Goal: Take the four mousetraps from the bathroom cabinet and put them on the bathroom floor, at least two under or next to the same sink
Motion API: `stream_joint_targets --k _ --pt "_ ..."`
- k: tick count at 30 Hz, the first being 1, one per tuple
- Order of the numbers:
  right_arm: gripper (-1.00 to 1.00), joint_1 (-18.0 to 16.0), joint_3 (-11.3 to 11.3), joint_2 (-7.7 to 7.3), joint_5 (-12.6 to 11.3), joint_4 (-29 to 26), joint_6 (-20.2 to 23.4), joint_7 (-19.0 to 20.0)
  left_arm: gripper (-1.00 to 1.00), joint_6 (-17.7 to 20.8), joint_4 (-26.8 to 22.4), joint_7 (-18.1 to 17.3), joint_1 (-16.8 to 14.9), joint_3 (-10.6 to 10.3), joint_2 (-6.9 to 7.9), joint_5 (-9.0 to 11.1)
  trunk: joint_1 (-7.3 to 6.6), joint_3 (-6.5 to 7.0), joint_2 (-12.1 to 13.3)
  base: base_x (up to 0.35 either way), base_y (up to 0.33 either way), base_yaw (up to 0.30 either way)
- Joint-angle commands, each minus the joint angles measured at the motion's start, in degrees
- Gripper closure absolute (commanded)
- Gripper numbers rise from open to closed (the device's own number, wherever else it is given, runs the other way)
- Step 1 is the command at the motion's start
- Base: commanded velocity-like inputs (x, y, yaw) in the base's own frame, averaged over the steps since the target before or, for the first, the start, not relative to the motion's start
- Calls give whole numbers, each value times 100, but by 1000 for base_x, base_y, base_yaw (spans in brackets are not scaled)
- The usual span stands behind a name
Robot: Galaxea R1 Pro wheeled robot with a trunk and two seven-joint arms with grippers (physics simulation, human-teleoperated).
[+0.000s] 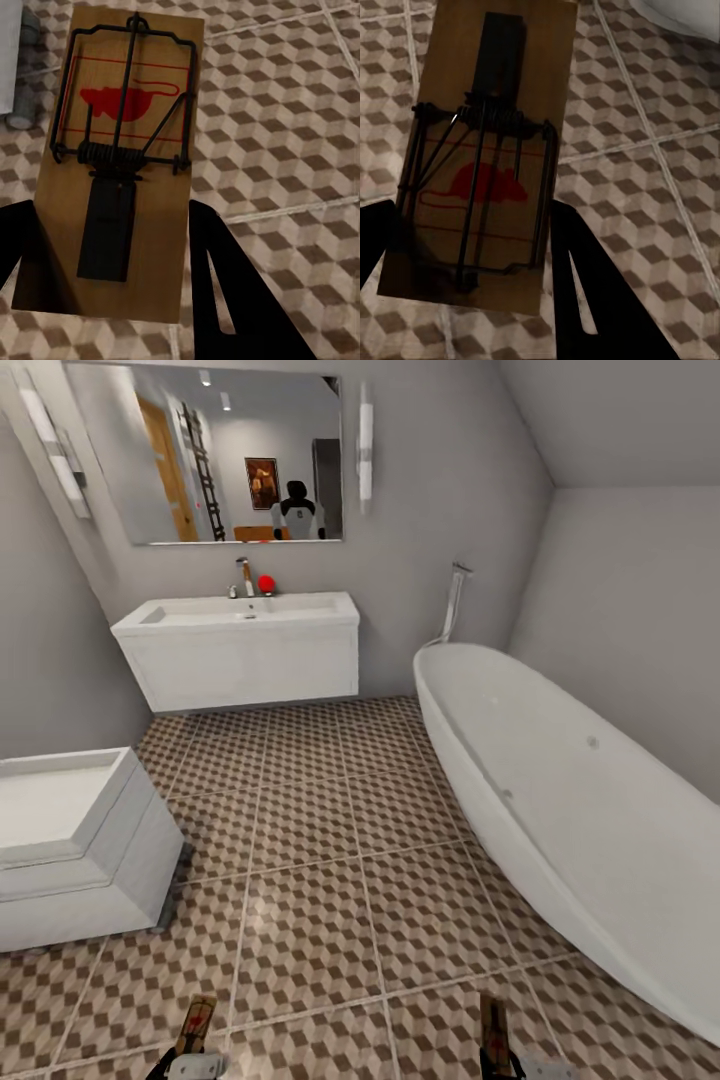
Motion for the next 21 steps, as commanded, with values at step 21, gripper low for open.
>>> stream_joint_targets --k 21 --pt "100 -2 -24 0 -21 3 -18 27 100 -28 22 31 -10 -50 -7 28 3 -4 -2 328 0 188"
